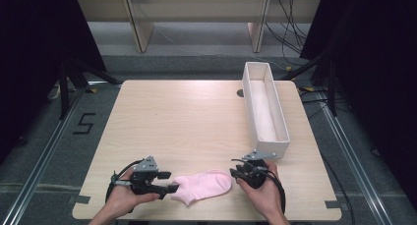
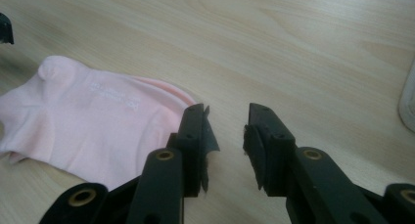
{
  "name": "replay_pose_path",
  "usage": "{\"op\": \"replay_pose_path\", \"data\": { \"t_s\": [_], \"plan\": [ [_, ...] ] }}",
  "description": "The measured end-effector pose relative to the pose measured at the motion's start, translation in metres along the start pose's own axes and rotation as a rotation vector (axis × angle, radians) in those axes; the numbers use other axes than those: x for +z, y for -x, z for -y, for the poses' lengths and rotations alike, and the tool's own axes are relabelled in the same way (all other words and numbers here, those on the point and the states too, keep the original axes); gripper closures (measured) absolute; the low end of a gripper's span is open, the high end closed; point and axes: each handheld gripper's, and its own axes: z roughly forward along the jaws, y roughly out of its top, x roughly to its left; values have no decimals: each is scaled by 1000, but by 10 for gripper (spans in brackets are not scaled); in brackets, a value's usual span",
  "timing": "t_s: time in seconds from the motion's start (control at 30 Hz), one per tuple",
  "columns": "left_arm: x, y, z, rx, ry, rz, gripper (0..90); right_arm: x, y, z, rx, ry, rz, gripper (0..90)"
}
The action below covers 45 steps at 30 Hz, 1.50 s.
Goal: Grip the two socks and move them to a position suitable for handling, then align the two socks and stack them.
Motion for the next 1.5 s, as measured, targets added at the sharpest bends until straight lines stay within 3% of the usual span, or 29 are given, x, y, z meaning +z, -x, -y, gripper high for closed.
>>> {"op": "replay_pose_path", "data": {
  "t_s": [0.07,0.17,0.2,0.33,0.37,0.43,0.6,0.63,0.67,0.7,0.83,0.9,0.93,0.97,1.07,1.1,1.23,1.3,1.33,1.4,1.43,1.5],
  "plan": [
    [0,-1,4,-31,11,-2,364,-1,1,1,30,-13,-2,665],
    [1,-1,6,-51,19,-6,358,0,4,2,11,14,-3,658],
    [0,-1,6,-56,15,-13,358,-3,3,2,40,-4,15,655],
    [1,0,8,-77,7,-32,367,-4,4,4,31,10,4,645],
    [1,0,8,-79,4,-33,370,-5,2,4,52,0,4,645],
    [1,0,9,-100,-17,-56,374,-4,2,5,45,19,-3,645],
    [1,3,14,-143,-10,-68,378,0,3,3,32,18,-5,645],
    [1,3,16,-145,-13,-70,383,0,1,3,49,0,0,645],
    [1,4,18,-154,-17,-73,386,1,2,2,29,13,-4,645],
    [2,5,20,-174,-9,-70,385,1,3,1,27,0,-20,645],
    [2,6,24,-202,-10,-78,381,7,4,2,34,-19,-12,643],
    [4,7,25,-192,-17,-95,381,6,4,2,28,-26,6,642],
    [5,7,25,-182,-25,-98,382,7,2,3,63,-27,-8,641],
    [8,10,24,-158,-29,-110,386,10,4,4,41,-16,10,639],
    [12,12,24,-139,-38,-113,392,9,5,5,32,-45,-1,638],
    [14,12,23,-102,-54,-128,397,11,4,6,42,-25,4,637],
    [16,13,22,-103,-47,-127,406,10,3,5,44,-49,-8,637],
    [16,12,21,-69,-67,-138,410,8,0,4,68,-66,17,638],
    [17,13,20,-70,-66,-145,427,9,0,3,43,-55,2,638],
    [18,13,20,-60,-68,-148,435,10,-2,3,59,-38,10,638],
    [19,15,19,-50,-73,-151,457,10,-2,2,57,-64,5,639],
    [20,15,18,-47,-77,-156,465,10,-1,1,45,-62,4,640]
  ]
}}
